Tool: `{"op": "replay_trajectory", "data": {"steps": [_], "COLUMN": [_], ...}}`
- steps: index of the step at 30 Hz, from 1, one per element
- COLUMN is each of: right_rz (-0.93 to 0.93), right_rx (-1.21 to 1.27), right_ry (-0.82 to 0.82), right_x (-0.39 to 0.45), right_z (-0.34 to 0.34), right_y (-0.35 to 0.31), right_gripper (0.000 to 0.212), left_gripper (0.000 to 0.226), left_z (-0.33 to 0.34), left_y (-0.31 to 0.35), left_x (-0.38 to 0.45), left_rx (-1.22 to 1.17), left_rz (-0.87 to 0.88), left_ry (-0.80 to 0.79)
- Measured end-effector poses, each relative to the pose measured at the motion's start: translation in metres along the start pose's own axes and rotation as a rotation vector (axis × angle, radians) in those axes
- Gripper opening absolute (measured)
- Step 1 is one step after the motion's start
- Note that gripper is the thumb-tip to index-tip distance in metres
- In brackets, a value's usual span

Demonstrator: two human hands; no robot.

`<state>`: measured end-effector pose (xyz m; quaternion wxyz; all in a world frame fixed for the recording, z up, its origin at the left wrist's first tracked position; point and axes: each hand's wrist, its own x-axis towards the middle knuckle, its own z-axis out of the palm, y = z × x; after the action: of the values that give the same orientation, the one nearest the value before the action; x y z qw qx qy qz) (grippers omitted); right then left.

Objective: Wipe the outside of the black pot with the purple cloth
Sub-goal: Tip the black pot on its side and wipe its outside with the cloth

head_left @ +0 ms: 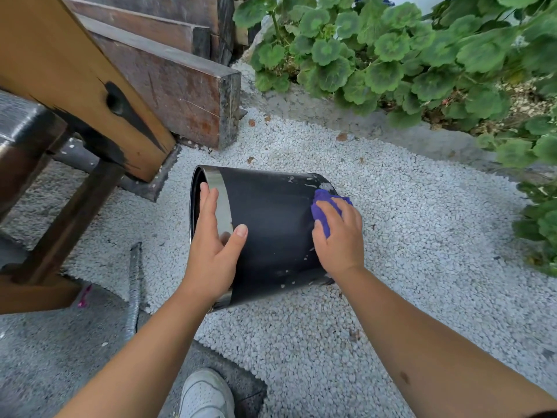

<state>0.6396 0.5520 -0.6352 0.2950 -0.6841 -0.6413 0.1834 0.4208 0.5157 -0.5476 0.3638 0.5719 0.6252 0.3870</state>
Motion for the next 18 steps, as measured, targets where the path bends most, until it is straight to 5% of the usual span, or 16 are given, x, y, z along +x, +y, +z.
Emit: {"op": "replay_trajectory", "data": {"steps": [4,8,10,14,18], "right_rz": [0.041,0.548,0.658,0.746,0.745], "right_rx": [0.03,0.71,1.006,1.522,1.403], "right_ry": [-0.05,0.236,0.309,0.071,-0.162], "right_x": [0.02,0.04,0.052,0.063,0.047], "right_z": [-0.014,-0.041,-0.049,-0.051,-0.038], "right_y": [0.004,-0.021,-0.039,-0.078,-0.09], "right_gripper": [0.039,0.039,0.035,0.022,0.019], "left_gripper": [0.077,0.081,0.08,0.08,0.083], "left_z": [0.004,0.005,0.005,0.006,0.008], "left_y": [0.002,-0.003,-0.004,-0.004,0.0], "left_x": [0.0,0.001,0.0,0.002,0.004], "left_rx": [-0.033,-0.001,0.006,-0.002,-0.01], "left_rz": [-0.018,-0.006,-0.005,-0.004,-0.007], "left_ry": [-0.006,0.001,0.006,0.012,0.005]}}
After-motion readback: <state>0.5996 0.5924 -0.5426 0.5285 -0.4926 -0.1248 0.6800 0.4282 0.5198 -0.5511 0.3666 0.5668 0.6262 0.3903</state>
